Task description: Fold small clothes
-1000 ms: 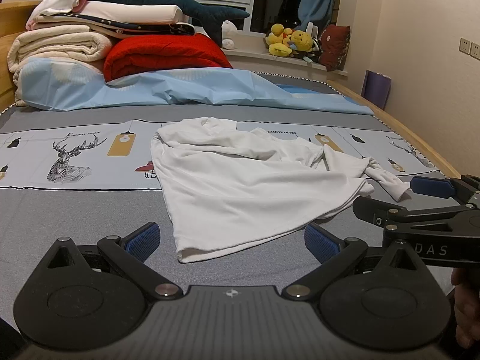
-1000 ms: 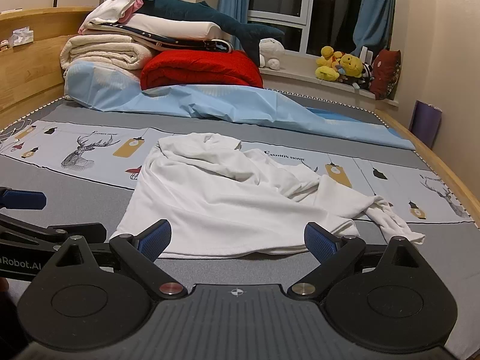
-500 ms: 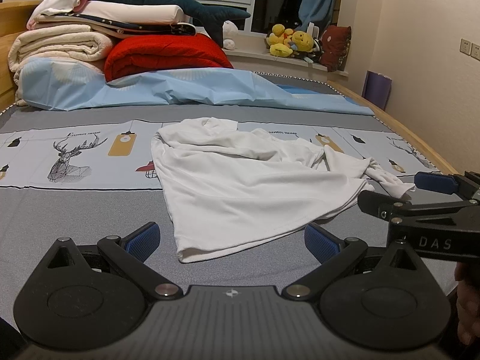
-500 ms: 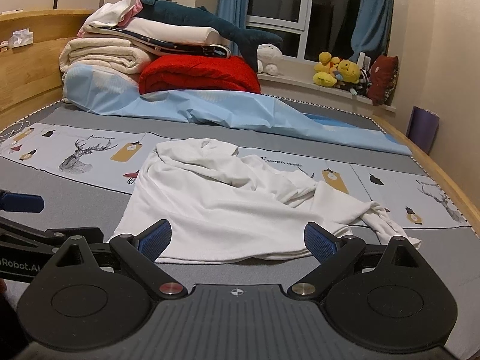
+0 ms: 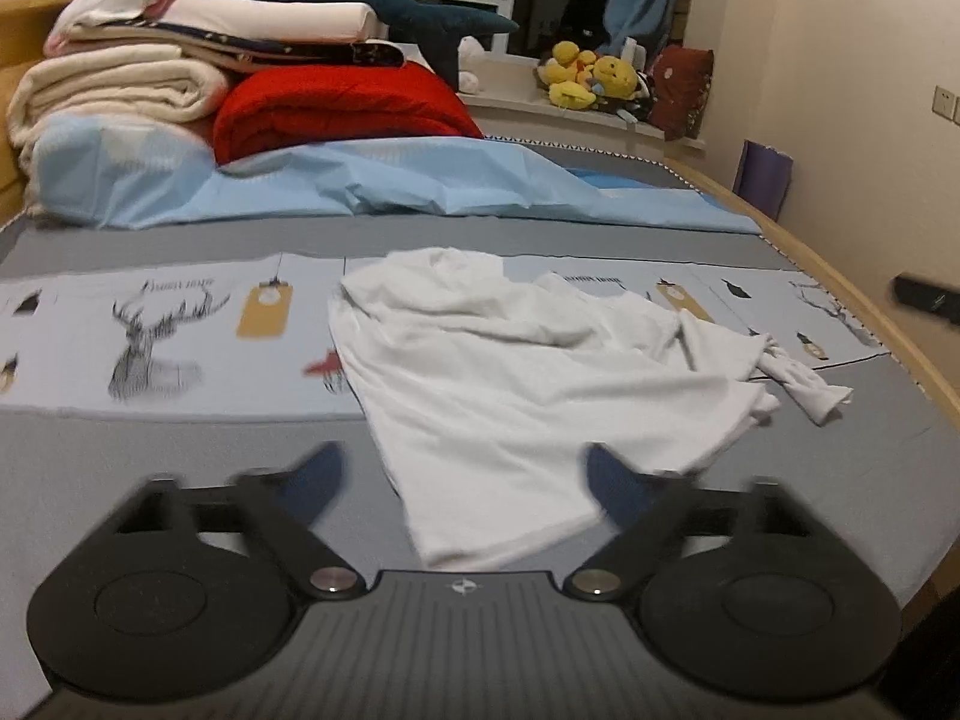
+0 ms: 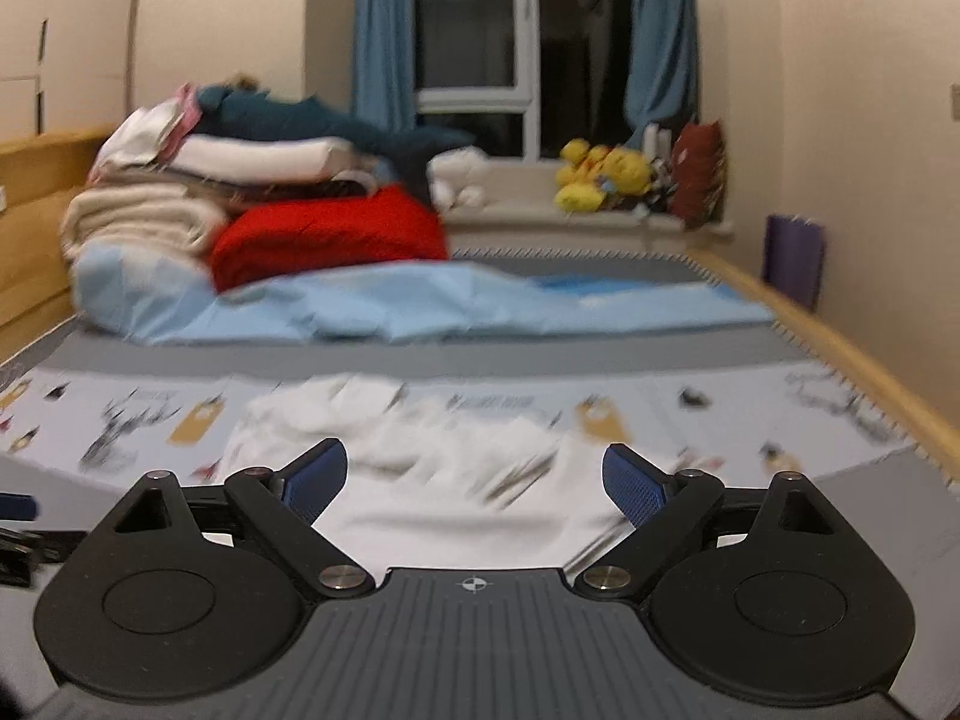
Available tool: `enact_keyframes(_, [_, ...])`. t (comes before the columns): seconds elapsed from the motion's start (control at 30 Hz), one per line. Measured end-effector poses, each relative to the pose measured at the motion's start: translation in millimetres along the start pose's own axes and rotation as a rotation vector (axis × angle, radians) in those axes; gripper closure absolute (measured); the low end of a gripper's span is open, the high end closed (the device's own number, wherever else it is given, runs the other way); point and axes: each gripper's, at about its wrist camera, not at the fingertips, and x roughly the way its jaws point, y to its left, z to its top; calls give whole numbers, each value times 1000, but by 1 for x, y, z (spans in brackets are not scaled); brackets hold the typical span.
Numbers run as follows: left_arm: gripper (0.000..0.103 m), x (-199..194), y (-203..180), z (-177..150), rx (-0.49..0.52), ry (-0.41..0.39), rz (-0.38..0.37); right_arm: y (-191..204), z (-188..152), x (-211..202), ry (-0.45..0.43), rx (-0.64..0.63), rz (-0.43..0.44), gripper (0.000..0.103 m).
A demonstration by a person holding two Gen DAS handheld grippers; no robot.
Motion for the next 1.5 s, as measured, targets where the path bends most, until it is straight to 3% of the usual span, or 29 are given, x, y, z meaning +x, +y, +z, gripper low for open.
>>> enact_keyframes(0.07, [59,18,20,10,18,34,-34,-20,8,6,-31,-2,-37,23])
enact_keyframes(0.1, [65,31,32,14,22,69,-53,-32,10,13,-40,2,-48,28])
enact_keyframes(0.13, [72,43,42,16,22,103,-67,-41,8,19,-34,11,-56,41])
enact_keyframes(0.17, [73,55,51,16,24,133,-72,-51,4,26,-15,24,-63,52])
enact_keyframes(0.27, [73,89,70,9,11,208,-79,-72,-17,53,94,65,-80,59])
enact_keyframes(0.37, [73,124,77,1,-72,332,-143,-79,-22,68,130,43,-86,60])
enact_keyframes(0.7, [73,188,56,-11,-11,475,-155,-85,-42,95,177,20,-132,57])
enact_keyframes(0.8, [73,195,48,-17,56,510,-139,-80,-50,85,190,23,-145,57])
enact_keyframes(0.83, [78,194,46,-19,88,508,-132,-80,-51,84,191,23,-150,56])
enact_keyframes(0.87, [95,192,45,-20,110,503,-131,-81,-53,84,195,24,-154,55])
enact_keyframes(0.9, [98,191,45,-19,112,507,-140,-82,-54,84,202,25,-158,55])
enact_keyframes(1.07, [100,165,55,-17,144,485,-177,-83,-59,84,226,31,-180,55])
enact_keyframes(1.2, [101,132,78,-22,224,495,-158,-78,-61,86,237,30,-183,55])
enact_keyframes(1.33, [101,108,113,-44,289,614,-150,-71,-62,88,254,30,-173,54])
enact_keyframes(1.43, [101,89,121,-67,381,708,-212,-64,-64,95,296,27,-148,51])
enact_keyframes(1.5, [101,80,123,-73,420,721,-225,-59,-69,105,350,19,-117,49])
